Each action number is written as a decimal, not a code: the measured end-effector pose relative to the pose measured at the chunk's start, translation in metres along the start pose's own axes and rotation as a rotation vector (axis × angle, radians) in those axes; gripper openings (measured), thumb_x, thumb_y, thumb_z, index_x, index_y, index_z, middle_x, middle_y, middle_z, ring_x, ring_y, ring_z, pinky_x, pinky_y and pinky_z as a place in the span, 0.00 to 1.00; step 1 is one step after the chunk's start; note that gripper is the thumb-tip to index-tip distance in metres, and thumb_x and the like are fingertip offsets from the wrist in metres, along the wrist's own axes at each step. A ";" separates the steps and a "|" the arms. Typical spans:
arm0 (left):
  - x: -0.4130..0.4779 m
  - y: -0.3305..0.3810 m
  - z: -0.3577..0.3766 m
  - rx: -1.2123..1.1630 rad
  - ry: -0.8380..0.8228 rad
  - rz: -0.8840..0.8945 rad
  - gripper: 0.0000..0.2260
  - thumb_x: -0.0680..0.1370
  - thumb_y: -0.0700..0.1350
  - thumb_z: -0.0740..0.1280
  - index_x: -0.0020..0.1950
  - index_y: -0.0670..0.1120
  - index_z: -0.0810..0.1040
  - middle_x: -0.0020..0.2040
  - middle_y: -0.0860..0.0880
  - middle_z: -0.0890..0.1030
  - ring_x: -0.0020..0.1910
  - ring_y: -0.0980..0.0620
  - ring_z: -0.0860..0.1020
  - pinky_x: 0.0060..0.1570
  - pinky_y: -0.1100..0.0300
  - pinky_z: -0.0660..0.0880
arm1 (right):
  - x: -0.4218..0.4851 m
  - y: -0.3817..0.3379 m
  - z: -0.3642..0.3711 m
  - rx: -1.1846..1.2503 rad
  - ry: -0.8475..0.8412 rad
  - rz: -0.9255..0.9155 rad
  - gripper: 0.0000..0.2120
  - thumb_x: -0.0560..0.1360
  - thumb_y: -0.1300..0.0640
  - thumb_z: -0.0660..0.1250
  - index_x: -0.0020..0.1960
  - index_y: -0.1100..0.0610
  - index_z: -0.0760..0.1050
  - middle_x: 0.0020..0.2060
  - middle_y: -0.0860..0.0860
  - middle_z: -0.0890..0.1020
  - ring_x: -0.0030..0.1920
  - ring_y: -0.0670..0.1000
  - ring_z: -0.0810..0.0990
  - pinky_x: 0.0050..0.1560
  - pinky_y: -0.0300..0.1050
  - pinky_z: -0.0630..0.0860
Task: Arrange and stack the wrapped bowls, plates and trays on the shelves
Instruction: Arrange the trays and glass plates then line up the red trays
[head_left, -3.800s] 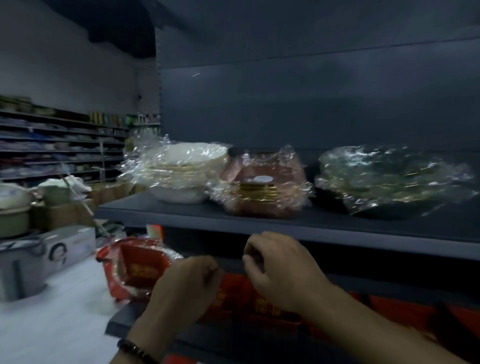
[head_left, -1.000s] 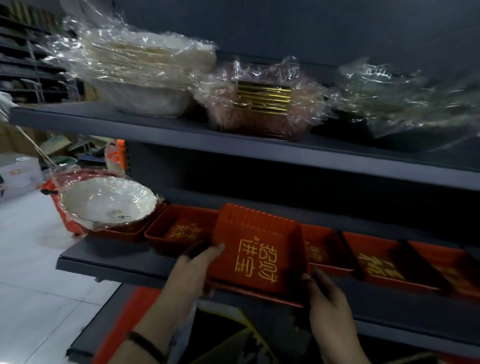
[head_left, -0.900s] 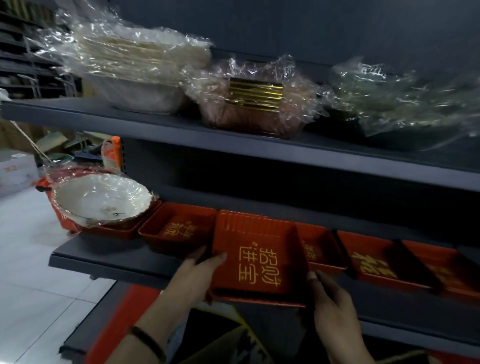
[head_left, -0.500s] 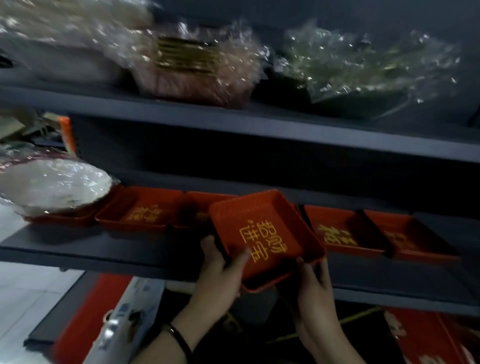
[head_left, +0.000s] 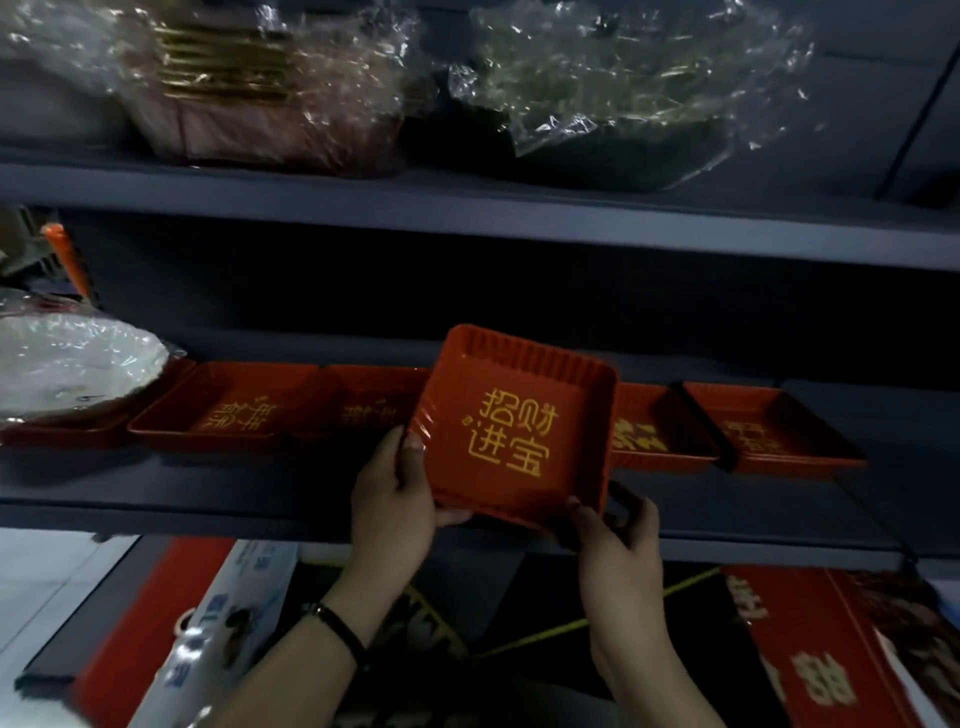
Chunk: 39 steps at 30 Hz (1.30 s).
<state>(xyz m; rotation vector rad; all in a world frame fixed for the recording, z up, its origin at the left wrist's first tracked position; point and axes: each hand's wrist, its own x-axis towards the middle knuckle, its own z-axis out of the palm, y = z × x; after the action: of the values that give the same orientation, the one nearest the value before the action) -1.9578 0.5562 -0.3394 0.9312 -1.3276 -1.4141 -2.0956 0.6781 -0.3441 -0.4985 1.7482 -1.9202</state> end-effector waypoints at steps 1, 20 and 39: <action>-0.003 0.000 0.010 -0.030 0.023 -0.006 0.14 0.89 0.53 0.56 0.67 0.53 0.79 0.61 0.48 0.84 0.55 0.45 0.86 0.44 0.48 0.87 | -0.001 -0.002 -0.005 -0.012 0.007 -0.018 0.13 0.82 0.53 0.70 0.64 0.43 0.73 0.56 0.48 0.84 0.55 0.52 0.84 0.60 0.55 0.79; 0.016 -0.001 0.231 0.504 -0.509 0.345 0.15 0.79 0.55 0.75 0.65 0.59 0.80 0.64 0.61 0.75 0.60 0.63 0.76 0.57 0.64 0.76 | 0.147 -0.073 -0.164 0.270 0.331 -0.092 0.08 0.83 0.58 0.69 0.61 0.55 0.81 0.53 0.54 0.86 0.51 0.54 0.86 0.52 0.50 0.85; 0.050 -0.067 0.396 0.604 -0.292 0.519 0.03 0.80 0.46 0.75 0.53 0.49 0.87 0.51 0.55 0.87 0.52 0.55 0.82 0.53 0.63 0.79 | 0.187 -0.021 -0.214 0.171 0.190 -0.027 0.11 0.78 0.57 0.72 0.59 0.50 0.84 0.51 0.51 0.89 0.54 0.55 0.88 0.62 0.59 0.82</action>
<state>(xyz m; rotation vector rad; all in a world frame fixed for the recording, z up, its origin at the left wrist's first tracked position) -2.3585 0.6107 -0.3547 0.6803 -2.1030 -0.7689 -2.3724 0.7444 -0.3579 -0.2872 1.6762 -2.1744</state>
